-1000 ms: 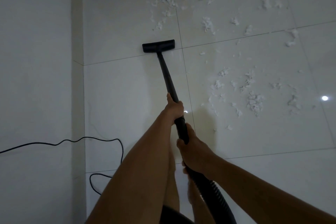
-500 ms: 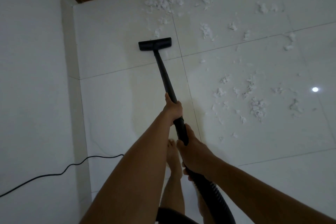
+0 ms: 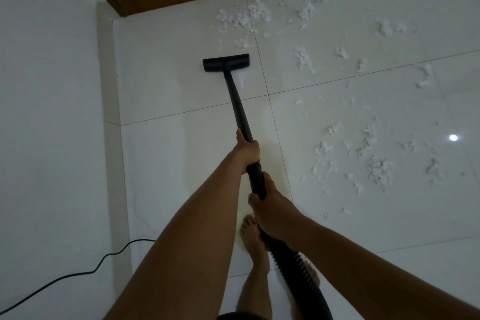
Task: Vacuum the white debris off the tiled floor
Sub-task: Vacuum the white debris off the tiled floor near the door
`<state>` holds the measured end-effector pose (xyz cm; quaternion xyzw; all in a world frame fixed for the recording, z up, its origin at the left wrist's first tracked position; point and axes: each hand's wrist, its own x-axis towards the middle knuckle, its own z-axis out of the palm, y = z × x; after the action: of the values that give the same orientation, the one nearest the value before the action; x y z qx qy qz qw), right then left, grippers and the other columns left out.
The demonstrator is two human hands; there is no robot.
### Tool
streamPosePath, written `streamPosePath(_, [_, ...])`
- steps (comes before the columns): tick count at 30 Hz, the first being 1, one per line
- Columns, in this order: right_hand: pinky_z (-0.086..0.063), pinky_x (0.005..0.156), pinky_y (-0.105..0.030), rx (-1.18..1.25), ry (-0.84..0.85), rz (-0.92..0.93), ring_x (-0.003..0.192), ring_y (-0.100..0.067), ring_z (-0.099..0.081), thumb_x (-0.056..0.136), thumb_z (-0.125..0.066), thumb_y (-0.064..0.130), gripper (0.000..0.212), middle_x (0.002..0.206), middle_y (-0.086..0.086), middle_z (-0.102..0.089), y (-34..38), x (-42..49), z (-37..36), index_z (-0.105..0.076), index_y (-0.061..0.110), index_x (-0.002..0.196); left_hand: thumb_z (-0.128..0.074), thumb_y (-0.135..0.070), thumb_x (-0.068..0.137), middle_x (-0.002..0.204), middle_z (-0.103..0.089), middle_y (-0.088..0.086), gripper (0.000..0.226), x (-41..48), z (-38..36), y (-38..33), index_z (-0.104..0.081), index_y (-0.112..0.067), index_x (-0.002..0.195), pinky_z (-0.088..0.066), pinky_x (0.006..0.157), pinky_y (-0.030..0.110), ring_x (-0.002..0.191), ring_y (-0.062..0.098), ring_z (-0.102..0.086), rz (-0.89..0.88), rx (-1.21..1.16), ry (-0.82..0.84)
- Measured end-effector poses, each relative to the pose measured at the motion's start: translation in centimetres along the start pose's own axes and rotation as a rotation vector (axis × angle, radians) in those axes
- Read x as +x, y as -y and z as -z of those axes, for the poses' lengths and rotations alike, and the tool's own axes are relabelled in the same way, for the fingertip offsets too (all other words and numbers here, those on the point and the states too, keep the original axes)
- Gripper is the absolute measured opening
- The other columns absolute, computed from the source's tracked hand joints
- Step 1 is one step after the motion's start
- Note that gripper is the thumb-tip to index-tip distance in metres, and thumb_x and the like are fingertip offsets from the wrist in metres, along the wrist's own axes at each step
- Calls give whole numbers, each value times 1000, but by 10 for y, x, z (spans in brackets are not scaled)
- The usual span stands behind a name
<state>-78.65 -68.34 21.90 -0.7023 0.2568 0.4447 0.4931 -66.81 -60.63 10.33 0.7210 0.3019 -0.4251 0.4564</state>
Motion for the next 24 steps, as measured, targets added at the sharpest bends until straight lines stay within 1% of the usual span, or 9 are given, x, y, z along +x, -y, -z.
streamPosePath(2, [-46,39,-20,-3,-3,-8,42,-11,-55,107,-40,30,61,90,-13,-62,0,0,0,-6,46,156,-38,-29,105,131,-58,23,74,0,0,0,14,-43,155,-58,90,45,83,23,-59,-2,6,2])
streamPosePath(6, [-44,37,-19,-18,-1,-4,40,-10,-54,107,-39,30,61,90,-12,-61,-6,-6,-2,-8,45,156,-39,-29,105,134,-56,25,74,-7,-3,6,13,-44,155,-57,92,46,91,27,-64,-1,12,0])
streamPosePath(10, [-47,39,-22,12,23,-26,42,-15,-57,106,-39,29,62,91,-16,-62,-20,-21,-1,-7,51,154,-40,-28,104,136,-55,26,76,-18,-14,18,14,-44,155,-57,90,46,91,28,-64,6,-3,6])
streamPosePath(14, [-50,42,-25,0,45,-40,47,-16,-58,106,-41,29,64,92,-15,-61,-40,-42,4,-4,52,154,-39,-28,105,137,-54,26,75,-35,-31,33,15,-44,155,-59,85,44,83,25,-61,17,-46,26])
streamPosePath(15, [-51,43,-25,1,50,-45,49,-17,-59,106,-41,29,65,92,-15,-61,-45,-47,5,-4,52,154,-39,-29,105,137,-54,26,75,-40,-36,37,15,-44,155,-60,85,45,84,26,-62,25,-57,33])
streamPosePath(18, [-53,46,-26,-5,62,-63,55,-18,-61,106,-41,30,68,95,-14,-58,-56,-62,6,1,51,156,-38,-29,105,137,-54,26,75,-53,-46,48,15,-43,155,-60,85,45,97,32,-66,37,-63,36])
streamPosePath(21, [-53,46,-26,-3,73,-65,58,-20,-62,106,-41,29,68,98,-15,-59,-55,-72,5,0,51,155,-38,-29,105,131,-58,25,74,-59,-46,53,15,-43,156,-60,82,42,89,28,-65,39,-66,45])
streamPosePath(22, [-54,46,-26,-6,79,-68,59,-21,-62,106,-41,28,68,102,-17,-59,-52,-74,3,0,52,155,-39,-29,105,129,-59,25,74,-60,-43,54,14,-42,156,-60,77,40,85,26,-64,39,-64,46])
streamPosePath(24, [-53,44,-26,-8,91,-74,58,-21,-62,107,-41,27,69,112,-21,-61,-43,-74,0,1,52,155,-39,-29,105,132,-57,26,74,-58,-35,51,13,-43,156,-58,70,38,78,23,-60,36,-70,46])
